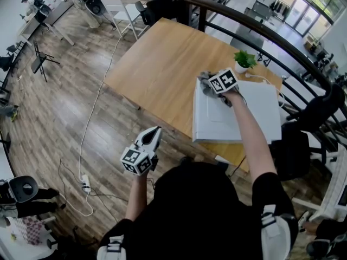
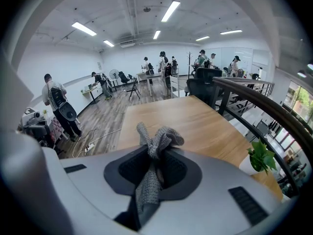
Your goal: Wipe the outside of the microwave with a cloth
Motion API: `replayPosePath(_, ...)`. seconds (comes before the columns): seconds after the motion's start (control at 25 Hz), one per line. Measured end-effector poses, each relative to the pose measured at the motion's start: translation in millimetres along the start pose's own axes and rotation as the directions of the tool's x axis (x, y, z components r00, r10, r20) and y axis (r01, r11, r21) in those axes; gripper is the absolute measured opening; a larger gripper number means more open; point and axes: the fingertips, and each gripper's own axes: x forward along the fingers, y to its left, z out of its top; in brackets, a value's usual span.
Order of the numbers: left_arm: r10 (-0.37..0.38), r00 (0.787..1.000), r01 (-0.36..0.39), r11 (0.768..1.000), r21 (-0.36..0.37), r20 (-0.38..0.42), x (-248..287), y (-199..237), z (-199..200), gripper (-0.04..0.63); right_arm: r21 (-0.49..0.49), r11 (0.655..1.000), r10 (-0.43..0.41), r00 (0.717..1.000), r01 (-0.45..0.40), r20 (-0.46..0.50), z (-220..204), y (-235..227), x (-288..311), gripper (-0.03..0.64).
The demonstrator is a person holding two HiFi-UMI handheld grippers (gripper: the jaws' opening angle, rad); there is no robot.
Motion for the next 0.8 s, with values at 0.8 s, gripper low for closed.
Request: replayPosePath(0.8, -0.034, 0.999, 0.034, 0.999, 0.017, -0.001, 23.6, -17.9, 17.9, 0.003, -0.033, 0.998, 0.054, 0.997, -0.053, 0.051, -17.4, 2.2, -42.4, 0.058)
